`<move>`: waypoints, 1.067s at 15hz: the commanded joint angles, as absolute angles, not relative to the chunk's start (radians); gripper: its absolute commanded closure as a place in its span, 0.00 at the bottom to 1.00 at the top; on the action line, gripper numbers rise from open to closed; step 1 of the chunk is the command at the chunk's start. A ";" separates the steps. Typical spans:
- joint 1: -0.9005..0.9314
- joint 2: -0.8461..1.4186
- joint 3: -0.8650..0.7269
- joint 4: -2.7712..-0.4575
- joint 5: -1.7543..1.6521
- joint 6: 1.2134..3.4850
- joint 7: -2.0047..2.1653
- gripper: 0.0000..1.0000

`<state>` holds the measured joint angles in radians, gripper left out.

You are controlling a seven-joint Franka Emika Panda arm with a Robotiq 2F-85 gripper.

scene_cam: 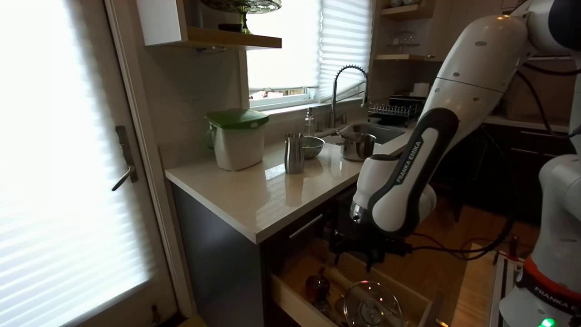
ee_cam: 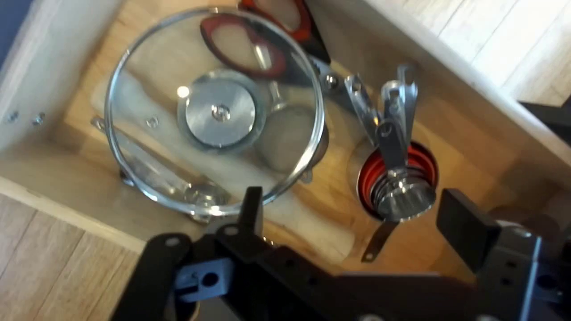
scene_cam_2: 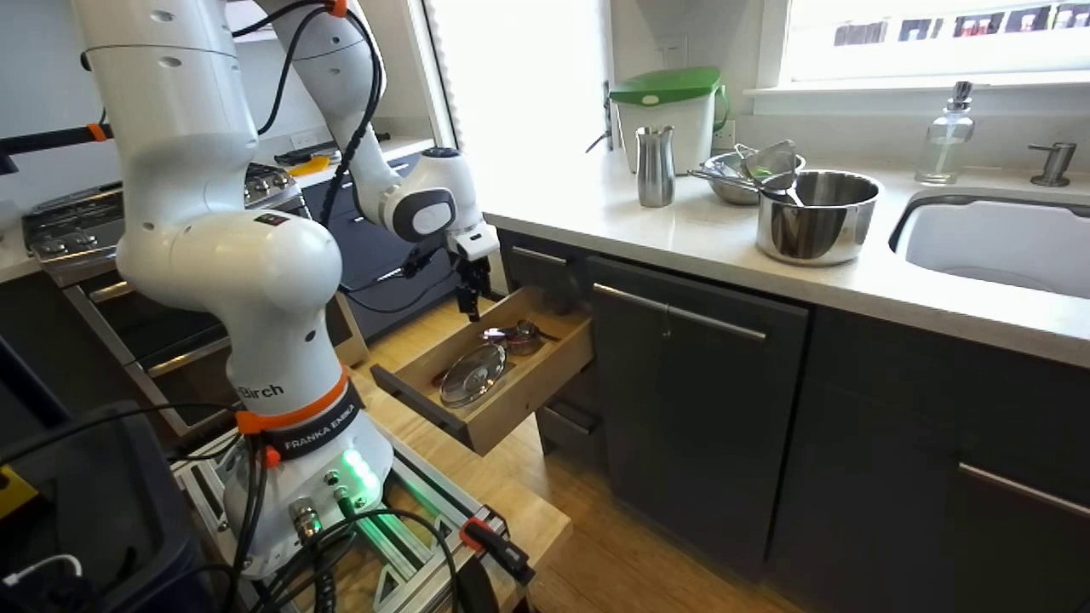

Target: Remove one measuring cup from the open drawer and put it on the counter

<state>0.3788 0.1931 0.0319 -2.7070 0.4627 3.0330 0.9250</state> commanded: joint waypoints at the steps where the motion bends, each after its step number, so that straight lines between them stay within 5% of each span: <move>1: 0.580 0.274 -0.208 -2.713 0.270 3.170 1.117 0.00; 9: 0.428 0.324 0.002 -2.647 0.342 3.159 1.077 0.00; 16: 0.529 0.498 -0.097 -2.516 0.359 3.177 1.262 0.00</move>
<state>0.4921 0.4133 -0.0615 -2.5678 0.3302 3.1438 1.1926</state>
